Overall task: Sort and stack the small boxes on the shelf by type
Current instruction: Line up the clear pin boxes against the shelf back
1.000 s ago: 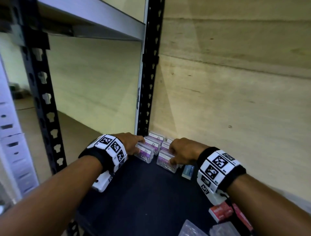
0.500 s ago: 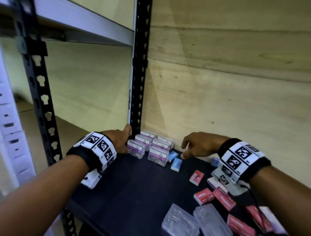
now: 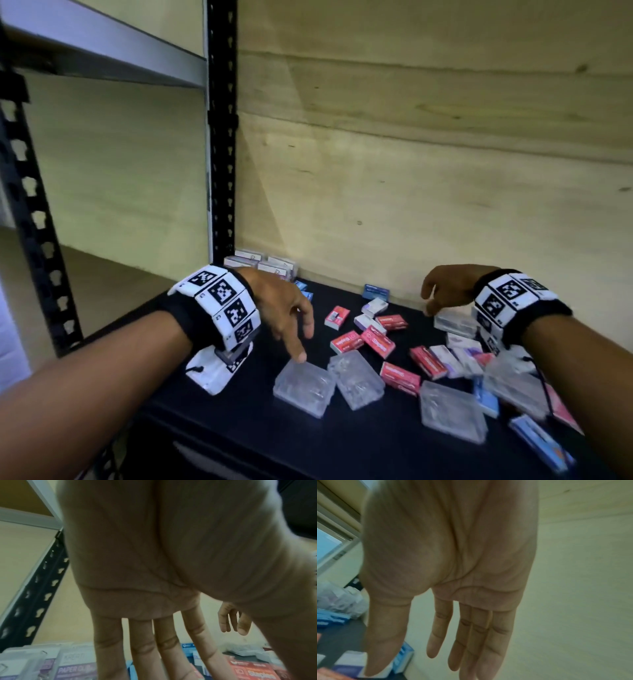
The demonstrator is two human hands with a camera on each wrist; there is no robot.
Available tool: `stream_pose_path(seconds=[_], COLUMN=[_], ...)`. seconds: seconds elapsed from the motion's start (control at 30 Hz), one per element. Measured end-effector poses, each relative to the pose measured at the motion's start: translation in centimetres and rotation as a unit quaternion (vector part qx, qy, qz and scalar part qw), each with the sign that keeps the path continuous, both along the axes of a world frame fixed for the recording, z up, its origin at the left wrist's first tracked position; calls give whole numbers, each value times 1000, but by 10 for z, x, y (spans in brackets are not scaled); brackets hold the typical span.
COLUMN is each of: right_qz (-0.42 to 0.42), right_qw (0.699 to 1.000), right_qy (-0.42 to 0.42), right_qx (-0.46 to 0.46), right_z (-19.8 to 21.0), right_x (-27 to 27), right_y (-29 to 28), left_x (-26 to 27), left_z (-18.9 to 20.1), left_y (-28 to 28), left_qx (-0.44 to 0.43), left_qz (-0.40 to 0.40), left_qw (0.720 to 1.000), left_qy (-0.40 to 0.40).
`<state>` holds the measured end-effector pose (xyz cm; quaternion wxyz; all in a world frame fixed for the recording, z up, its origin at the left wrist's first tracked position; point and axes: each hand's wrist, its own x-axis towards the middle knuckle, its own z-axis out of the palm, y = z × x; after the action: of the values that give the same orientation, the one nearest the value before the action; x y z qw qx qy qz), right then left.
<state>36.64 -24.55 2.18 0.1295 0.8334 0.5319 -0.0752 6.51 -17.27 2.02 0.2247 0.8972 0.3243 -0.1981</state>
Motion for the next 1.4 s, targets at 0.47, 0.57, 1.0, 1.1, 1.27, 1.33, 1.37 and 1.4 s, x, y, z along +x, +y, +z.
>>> stream_pose_path(seconds=[0.47,0.57,1.0,1.1,1.27,1.33,1.37,1.4], right_qz=[-17,-7,26,12,10,16,18,19], right_qw=[1000,999,997,999,999,999,999,999], right_qy=[-5,-23,-58,-13,-6,-4,-4,-3], right_qx=[-23,-34,-44,-48,-45,-49,-47,-44], right_z=[-25,-26,-29,-25,-27,-29,-29,-28], right_x=[39,40,41,37,33,32,31,30], right_y=[-13,-8,-1,-2,-3,-1,0,-1], left_x=[-9,-10,-33,-37,-34,-33,-33,-32], left_z=[-18,-17,-13,-17,-19,-17,-16,-16], left_y=[-18,-18,15,21,25,25,25,24], left_qx=[-56,-54,-90,-111,-110,-106,-104,-103], left_qz=[-4,3,98,122,129,127,125,122], left_qw=[998,998,991,986,985,986,986,986], left_qy=[33,28,7,-21,-32,-36,-38,-38])
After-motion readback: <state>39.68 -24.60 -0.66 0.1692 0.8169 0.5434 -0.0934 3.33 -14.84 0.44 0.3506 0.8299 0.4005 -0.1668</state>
